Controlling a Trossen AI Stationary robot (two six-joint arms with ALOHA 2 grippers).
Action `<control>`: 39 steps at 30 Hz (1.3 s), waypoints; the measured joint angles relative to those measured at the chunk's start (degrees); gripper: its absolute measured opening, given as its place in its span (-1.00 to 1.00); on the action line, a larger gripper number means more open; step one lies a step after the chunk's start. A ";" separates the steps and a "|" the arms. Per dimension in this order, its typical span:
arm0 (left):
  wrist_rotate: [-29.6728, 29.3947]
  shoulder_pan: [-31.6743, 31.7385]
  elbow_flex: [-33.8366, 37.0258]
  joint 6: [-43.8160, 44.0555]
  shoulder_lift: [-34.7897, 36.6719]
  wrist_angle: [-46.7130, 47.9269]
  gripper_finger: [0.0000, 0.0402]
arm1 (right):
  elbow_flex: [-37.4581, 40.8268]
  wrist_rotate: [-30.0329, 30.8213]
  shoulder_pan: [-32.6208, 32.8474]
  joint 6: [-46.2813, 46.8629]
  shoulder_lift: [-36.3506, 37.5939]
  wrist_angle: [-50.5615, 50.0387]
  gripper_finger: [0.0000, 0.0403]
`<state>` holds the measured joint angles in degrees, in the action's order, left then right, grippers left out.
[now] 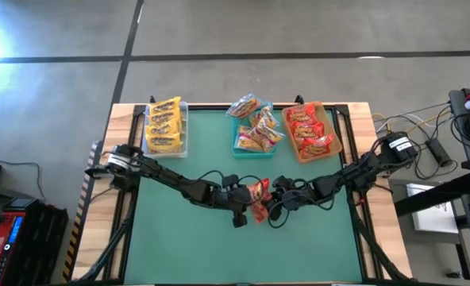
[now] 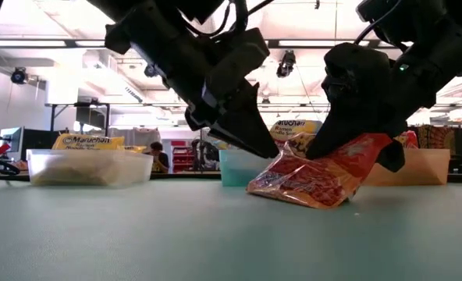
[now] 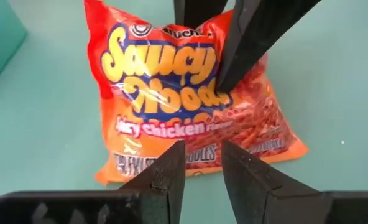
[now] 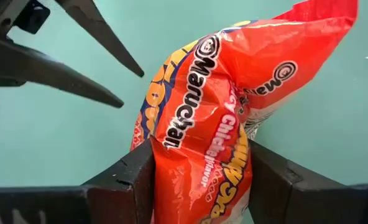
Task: Sort Maruchan noodles
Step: Put the orange noodle pack into the orange bin
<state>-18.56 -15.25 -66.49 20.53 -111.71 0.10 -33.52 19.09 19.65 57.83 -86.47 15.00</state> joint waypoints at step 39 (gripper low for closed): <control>-8.10 -1.31 0.25 4.16 3.25 6.41 -0.57 | -0.82 11.68 -16.95 -22.14 32.23 -15.43 -0.12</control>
<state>-26.65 -16.56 -66.24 24.69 -108.47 6.51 -34.34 30.77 2.70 35.69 -54.24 -0.43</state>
